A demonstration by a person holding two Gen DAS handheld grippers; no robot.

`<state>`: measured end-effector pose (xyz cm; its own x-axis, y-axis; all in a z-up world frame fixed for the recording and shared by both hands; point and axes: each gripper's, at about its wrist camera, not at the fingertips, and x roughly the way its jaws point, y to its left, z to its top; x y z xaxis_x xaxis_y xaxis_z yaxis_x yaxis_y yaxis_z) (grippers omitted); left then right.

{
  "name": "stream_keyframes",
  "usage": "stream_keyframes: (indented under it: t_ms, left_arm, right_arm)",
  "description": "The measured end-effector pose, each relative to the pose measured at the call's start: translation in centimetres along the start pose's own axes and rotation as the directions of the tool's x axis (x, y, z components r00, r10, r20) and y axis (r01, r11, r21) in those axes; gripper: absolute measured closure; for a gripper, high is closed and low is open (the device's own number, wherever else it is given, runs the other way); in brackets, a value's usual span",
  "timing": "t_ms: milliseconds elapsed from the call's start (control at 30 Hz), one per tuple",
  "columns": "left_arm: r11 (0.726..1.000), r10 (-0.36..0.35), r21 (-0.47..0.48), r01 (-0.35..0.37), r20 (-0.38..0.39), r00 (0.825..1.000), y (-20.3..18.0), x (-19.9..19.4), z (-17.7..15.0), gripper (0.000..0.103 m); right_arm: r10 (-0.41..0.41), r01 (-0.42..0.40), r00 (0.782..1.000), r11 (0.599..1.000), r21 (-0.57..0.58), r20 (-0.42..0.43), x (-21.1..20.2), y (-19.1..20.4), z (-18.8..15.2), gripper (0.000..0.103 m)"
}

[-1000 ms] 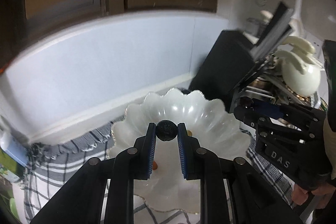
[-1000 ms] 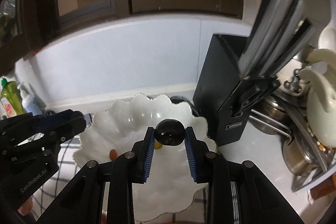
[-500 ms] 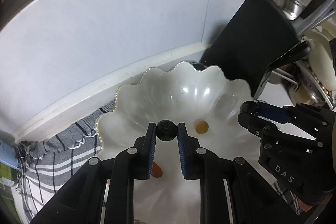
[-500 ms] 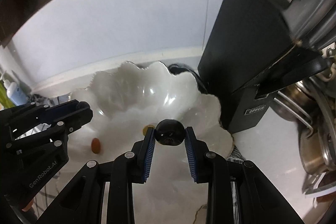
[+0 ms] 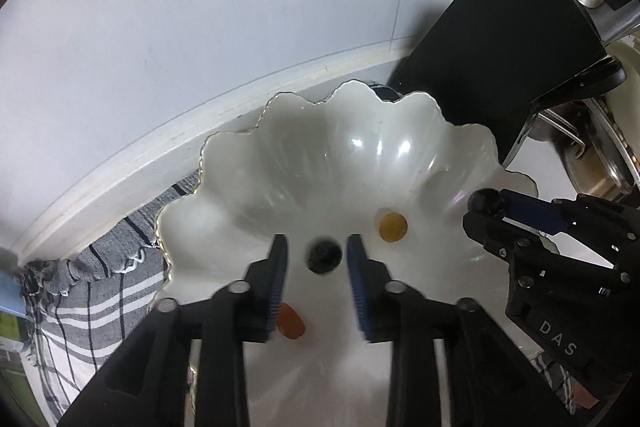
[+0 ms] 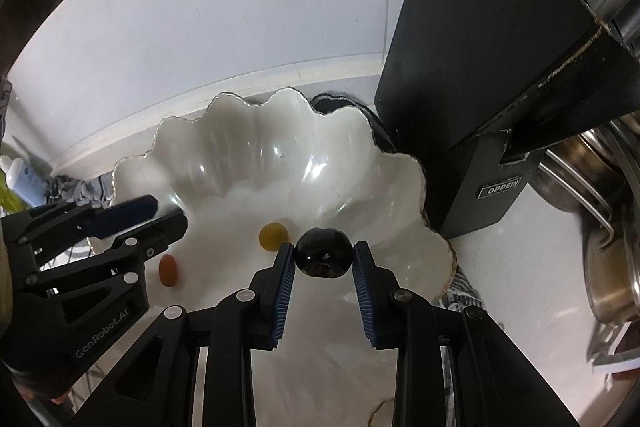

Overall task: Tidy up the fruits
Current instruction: 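Open the right tool to drop the dark plum into the bowl, then withdraw both open tools from the bowl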

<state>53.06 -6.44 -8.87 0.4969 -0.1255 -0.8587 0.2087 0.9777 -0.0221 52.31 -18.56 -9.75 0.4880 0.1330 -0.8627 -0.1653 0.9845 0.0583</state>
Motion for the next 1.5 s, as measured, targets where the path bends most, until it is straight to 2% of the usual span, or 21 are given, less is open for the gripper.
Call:
stream_keyframes:
  t_ms: [67, 267, 567, 667, 967, 1167, 1500]
  left_arm:
    - [1.000, 0.008, 0.000, -0.008, 0.003, 1.000, 0.1, -0.3, -0.1, 0.066]
    - [0.999, 0.043, 0.000, -0.043, 0.032, 0.999, 0.4, -1.9, -0.5, 0.057]
    - [0.998, 0.053, -0.023, -0.051, 0.098, 0.994, 1.0, -6.0, -1.7, 0.052]
    - [0.998, 0.052, -0.032, -0.048, 0.125, 0.991, 1.3, -7.7, -2.3, 0.051]
    - [0.997, 0.070, -0.032, -0.065, 0.213, 0.974, 1.3, -12.6, -4.8, 0.047]
    - [0.995, 0.097, -0.037, -0.090, 0.307, 0.947, 1.1, -16.1, -6.9, 0.041]
    - [0.996, 0.093, -0.037, -0.085, 0.365, 0.926, 0.8, -19.7, -10.2, 0.040]
  right_arm:
    - [-0.007, 0.007, 1.000, 1.000, 0.000, 0.001, -0.2, 0.0, -0.1, 0.065]
    - [-0.014, 0.014, 1.000, 1.000, -0.007, 0.014, -1.4, 0.2, -0.3, 0.065]
    - [-0.027, 0.027, 0.995, 1.000, -0.002, 0.099, -5.9, 0.9, -1.0, 0.065]
    - [-0.021, 0.022, 0.991, 1.000, -0.001, 0.133, -7.7, 1.2, -1.7, 0.058]
    - [-0.002, 0.007, 0.974, 1.000, -0.022, 0.226, -12.5, 2.5, -3.7, 0.057]
    - [0.006, 0.005, 0.961, 0.999, -0.037, 0.277, -15.0, 3.4, -5.3, 0.057]
    - [0.009, 0.020, 0.934, 0.997, -0.077, 0.357, -18.2, 4.5, -8.8, 0.057]
